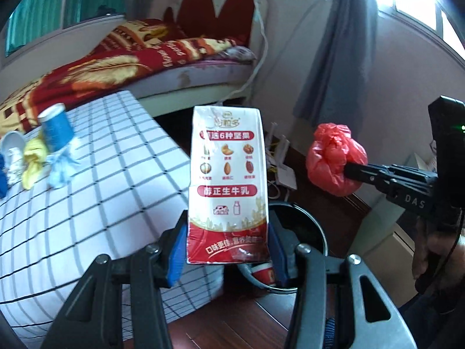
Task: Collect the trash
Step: 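Carry the red bag and carton over the black bin and open both tools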
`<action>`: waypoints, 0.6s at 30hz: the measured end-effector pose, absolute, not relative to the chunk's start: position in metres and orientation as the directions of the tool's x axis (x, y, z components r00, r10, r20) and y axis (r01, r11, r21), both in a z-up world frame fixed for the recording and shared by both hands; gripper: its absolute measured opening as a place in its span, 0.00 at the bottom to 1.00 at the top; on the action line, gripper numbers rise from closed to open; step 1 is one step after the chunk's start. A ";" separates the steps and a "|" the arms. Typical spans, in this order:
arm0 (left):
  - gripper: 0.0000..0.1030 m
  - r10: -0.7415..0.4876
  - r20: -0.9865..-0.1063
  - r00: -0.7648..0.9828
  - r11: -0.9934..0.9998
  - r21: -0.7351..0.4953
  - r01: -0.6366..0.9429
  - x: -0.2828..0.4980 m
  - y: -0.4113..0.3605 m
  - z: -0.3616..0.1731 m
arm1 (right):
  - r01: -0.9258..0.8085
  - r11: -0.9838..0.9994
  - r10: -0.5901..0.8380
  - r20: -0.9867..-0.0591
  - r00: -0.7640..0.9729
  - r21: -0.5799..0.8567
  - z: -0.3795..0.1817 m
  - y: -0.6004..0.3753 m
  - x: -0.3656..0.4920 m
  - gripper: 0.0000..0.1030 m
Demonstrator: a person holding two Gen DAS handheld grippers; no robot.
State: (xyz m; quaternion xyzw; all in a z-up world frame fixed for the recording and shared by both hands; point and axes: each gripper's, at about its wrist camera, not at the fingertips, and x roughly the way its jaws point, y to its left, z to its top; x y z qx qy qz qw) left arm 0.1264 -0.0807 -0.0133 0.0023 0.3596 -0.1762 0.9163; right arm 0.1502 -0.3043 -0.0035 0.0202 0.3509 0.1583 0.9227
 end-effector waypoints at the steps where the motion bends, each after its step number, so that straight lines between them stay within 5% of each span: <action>1: 0.49 -0.328 -0.663 0.673 0.935 -0.125 0.332 0.126 -0.085 -0.015 | -0.270 0.951 0.299 -0.647 0.702 0.148 -0.007 -0.309 0.149 0.07; 18: 0.49 -0.394 -0.754 0.526 0.885 -0.155 0.440 0.131 -0.158 -0.068 | -0.176 0.971 0.240 -0.719 0.652 0.165 -0.062 -0.374 0.134 0.07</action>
